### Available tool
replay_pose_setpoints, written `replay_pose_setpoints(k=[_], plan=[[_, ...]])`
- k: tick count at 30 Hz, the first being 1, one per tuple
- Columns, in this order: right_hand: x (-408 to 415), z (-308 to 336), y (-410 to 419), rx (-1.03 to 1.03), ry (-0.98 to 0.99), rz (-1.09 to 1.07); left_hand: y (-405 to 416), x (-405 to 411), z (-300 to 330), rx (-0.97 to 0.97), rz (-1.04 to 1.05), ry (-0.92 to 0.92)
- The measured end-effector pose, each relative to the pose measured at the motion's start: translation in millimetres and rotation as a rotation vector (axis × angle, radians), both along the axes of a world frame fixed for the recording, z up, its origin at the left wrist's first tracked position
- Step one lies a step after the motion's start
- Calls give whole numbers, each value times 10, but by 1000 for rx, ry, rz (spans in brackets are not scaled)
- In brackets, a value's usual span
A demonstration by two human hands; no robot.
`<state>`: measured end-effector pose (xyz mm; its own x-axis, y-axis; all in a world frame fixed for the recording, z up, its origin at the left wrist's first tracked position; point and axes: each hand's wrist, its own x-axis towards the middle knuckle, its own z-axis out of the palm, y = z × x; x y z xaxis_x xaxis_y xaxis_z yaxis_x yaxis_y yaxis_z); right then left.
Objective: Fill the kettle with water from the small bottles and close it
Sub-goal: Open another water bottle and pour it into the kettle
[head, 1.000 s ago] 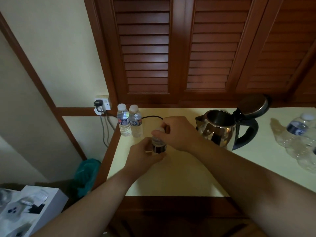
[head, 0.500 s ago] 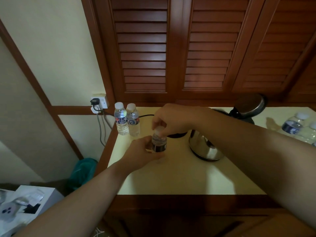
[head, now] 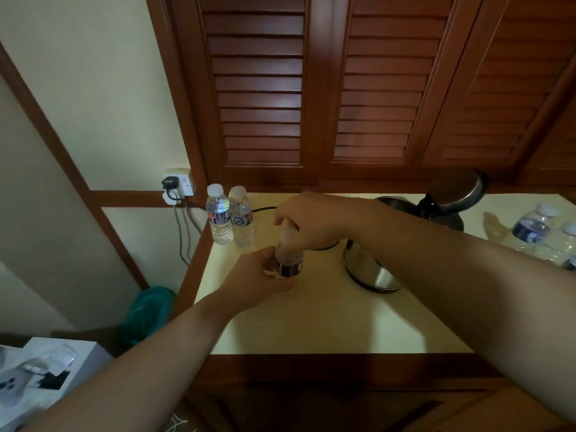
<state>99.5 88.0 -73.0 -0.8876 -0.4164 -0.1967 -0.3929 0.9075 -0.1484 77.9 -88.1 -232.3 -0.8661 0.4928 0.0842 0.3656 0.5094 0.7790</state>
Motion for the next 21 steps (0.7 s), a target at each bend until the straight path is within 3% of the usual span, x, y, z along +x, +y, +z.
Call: replay_pose_setpoints(k=[7,12,17,21], plan=[[73,-38,129,-168,160,-54,-15,22,-20,36,12,-3],[228,-361,390,-431,151,-330,-104,4,-44,47,41,17],[426,-1188,375,-332,48,-375,-194,-13,-68,61,70,24],[517,-1551,372,-258,77,-326,-153,26,-77,85,77,34]])
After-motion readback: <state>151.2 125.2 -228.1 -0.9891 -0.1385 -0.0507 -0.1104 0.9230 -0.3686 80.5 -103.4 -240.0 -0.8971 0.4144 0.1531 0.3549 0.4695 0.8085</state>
